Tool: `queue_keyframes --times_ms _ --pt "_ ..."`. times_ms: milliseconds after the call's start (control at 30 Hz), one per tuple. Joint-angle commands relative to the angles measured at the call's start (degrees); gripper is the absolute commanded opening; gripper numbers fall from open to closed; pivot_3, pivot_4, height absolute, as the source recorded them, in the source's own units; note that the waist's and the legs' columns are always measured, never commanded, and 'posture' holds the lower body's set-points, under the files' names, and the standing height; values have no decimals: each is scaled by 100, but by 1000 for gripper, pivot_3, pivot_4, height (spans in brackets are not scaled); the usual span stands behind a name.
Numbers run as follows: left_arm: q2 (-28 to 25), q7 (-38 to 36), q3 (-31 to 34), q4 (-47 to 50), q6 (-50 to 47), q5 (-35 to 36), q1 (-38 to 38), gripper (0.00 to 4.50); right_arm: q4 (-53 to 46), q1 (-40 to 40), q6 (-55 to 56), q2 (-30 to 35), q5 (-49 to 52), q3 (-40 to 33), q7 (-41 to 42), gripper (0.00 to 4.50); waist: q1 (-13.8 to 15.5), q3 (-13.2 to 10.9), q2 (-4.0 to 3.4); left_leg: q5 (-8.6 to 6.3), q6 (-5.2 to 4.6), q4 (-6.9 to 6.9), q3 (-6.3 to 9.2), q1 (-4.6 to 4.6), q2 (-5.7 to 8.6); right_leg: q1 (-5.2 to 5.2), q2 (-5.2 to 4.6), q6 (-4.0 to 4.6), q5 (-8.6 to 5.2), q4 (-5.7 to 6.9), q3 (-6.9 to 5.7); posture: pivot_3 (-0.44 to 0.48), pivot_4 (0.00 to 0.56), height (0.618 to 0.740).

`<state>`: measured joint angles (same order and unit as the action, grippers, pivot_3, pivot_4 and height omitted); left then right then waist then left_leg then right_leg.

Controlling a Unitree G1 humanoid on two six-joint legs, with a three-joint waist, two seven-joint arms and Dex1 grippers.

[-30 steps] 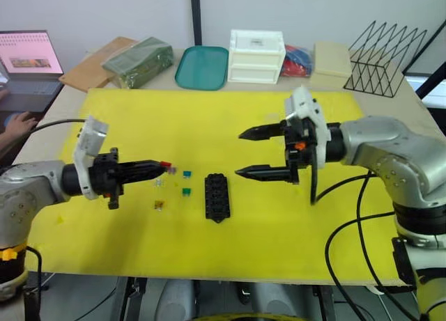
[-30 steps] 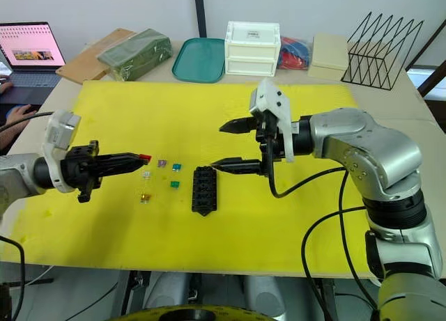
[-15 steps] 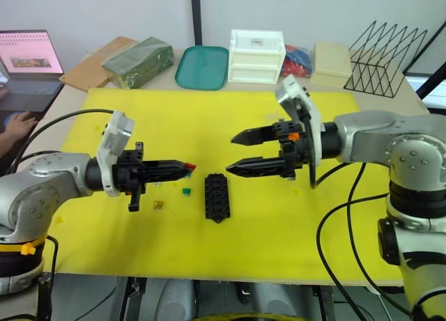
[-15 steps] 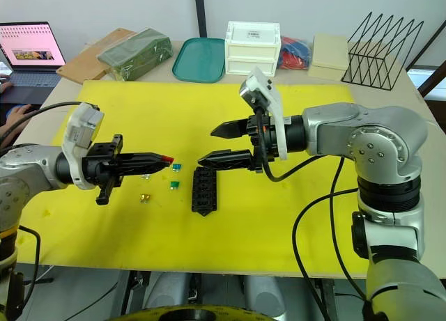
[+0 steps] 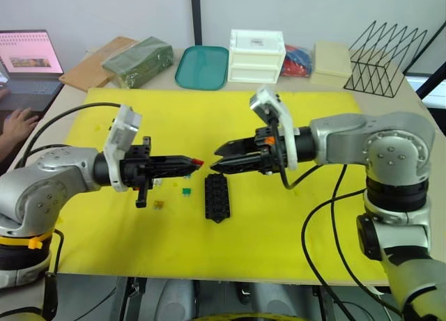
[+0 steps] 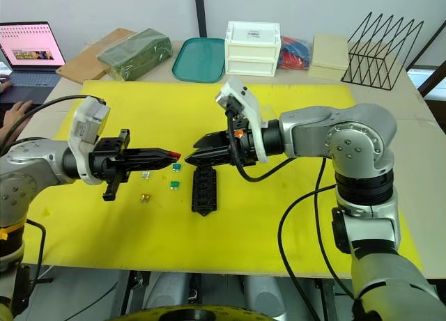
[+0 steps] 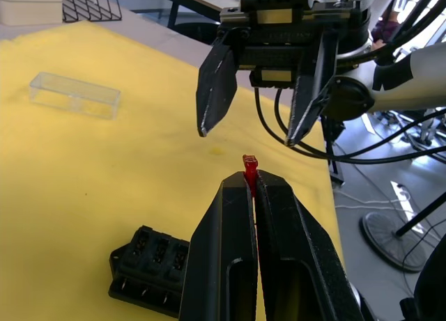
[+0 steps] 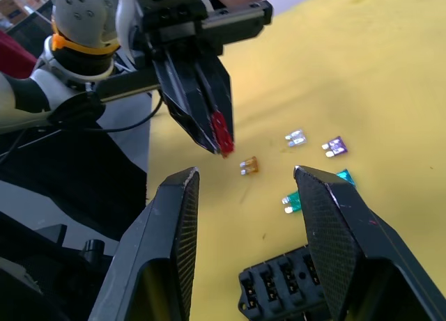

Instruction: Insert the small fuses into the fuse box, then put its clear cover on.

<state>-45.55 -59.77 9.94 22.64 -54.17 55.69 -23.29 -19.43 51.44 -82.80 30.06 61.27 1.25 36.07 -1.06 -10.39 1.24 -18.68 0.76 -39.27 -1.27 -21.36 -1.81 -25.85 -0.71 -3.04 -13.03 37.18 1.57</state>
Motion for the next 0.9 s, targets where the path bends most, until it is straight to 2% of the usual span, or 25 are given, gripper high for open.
queue_keyframes --times_ms 33,233,333,400,900 --pt "-20 -20 52 95 146 73 -77 0 -34 131 -19 -125 188 -186 -86 2220 -1 0 0 0 0 0 0 0 0 0 0 0 0 0 0 0 150 740" --pt "10 0 7 79 178 83 -116 0 0 160 -37 -247 202 -152 -194 2220 1 0 0 0 0 0 0 0 0 0 0 0 0 0 0 0 150 740" --pt "30 27 -23 75 185 91 -150 0 9 172 -27 -257 198 -116 -196 1714 0 0 0 0 0 0 -1 -1 0 0 0 0 0 -1 0 0 150 740" --pt "44 37 -33 86 191 89 -142 0 -6 177 -13 -253 197 -87 -173 1071 -1 0 0 0 0 0 -1 0 0 0 1 0 0 -1 0 0 150 740" --pt "97 98 -45 108 186 88 -139 0 31 229 29 -301 150 -16 -140 1071 -3 0 0 0 0 0 0 0 0 0 1 0 0 -1 0 0 150 740"
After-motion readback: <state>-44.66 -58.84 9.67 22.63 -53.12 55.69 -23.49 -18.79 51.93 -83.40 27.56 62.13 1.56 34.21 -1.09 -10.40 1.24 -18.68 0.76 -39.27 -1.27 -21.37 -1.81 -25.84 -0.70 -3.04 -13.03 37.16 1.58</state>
